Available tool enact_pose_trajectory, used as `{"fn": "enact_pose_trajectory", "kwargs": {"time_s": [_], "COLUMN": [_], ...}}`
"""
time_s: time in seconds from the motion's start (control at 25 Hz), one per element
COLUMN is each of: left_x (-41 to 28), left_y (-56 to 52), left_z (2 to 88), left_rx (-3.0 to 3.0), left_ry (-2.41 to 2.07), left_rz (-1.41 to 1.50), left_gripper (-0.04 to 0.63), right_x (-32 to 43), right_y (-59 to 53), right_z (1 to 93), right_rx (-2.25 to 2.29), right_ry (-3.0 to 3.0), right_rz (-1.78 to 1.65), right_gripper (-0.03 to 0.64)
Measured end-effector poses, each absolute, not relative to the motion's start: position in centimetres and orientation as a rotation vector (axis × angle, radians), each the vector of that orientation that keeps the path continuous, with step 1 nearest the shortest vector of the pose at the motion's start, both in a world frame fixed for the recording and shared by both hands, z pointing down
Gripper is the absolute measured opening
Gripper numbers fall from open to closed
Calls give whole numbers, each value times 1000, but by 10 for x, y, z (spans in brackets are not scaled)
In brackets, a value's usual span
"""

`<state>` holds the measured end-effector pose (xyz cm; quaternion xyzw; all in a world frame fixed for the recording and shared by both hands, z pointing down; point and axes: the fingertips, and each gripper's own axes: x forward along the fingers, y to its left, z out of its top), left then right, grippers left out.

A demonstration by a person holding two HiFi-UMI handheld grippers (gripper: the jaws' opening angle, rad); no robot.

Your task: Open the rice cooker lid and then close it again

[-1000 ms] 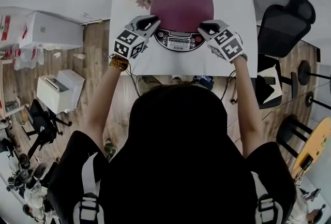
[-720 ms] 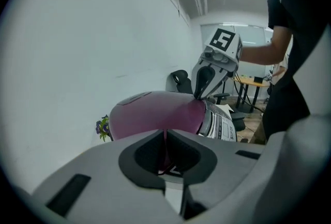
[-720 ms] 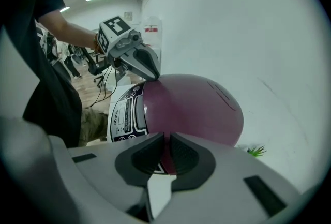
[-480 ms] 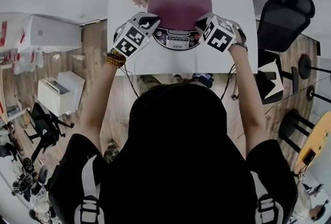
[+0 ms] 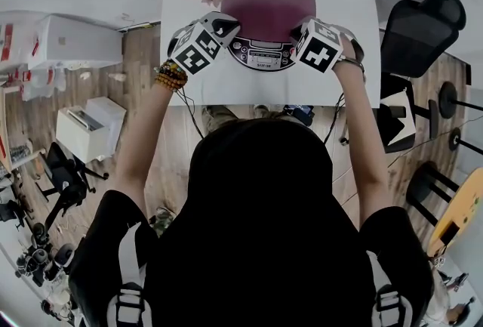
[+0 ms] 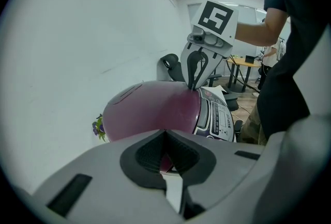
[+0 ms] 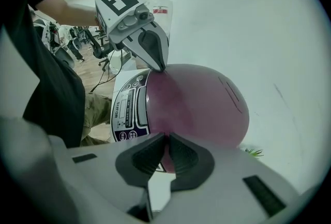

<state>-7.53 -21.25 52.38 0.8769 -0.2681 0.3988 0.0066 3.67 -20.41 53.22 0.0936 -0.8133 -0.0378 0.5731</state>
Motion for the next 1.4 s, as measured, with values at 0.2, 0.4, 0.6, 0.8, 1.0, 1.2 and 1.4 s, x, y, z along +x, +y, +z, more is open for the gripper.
{"fn": "enact_pose_trajectory", "kwargs": {"time_s": [0.2, 0.4, 0.6, 0.8, 1.0, 1.2, 1.4], "left_x": [-76, -76, -75, -76, -75, -73, -73], "left_y": [-213, -213, -214, -215, -216, -216, -216], "left_z": [526, 526, 528, 529, 531, 529, 534], "left_rx": [2730, 2718, 2683, 2619, 2573, 2538, 2502], "left_ry": [-831, -813, -802, -792, -746, -680, -620], "left_rz": [1248, 1271, 1288, 1324, 1338, 1358, 1538], "left_gripper": [26, 26, 26, 26, 25, 26, 26], "right_x": [37, 36, 37, 33, 32, 33, 37], "right_y": [-205, -205, -206, -207, -206, -205, -203], "right_z": [534, 534, 536, 534, 537, 538, 542], "right_rx": [228, 208, 186, 167, 113, 22, -7], "right_ry": [-1909, -1897, -1897, -1886, -1779, -1707, -1668], "right_rz": [-82, -80, -41, -32, -108, -134, -92], "right_gripper": [48, 48, 48, 48, 48, 48, 48]}}
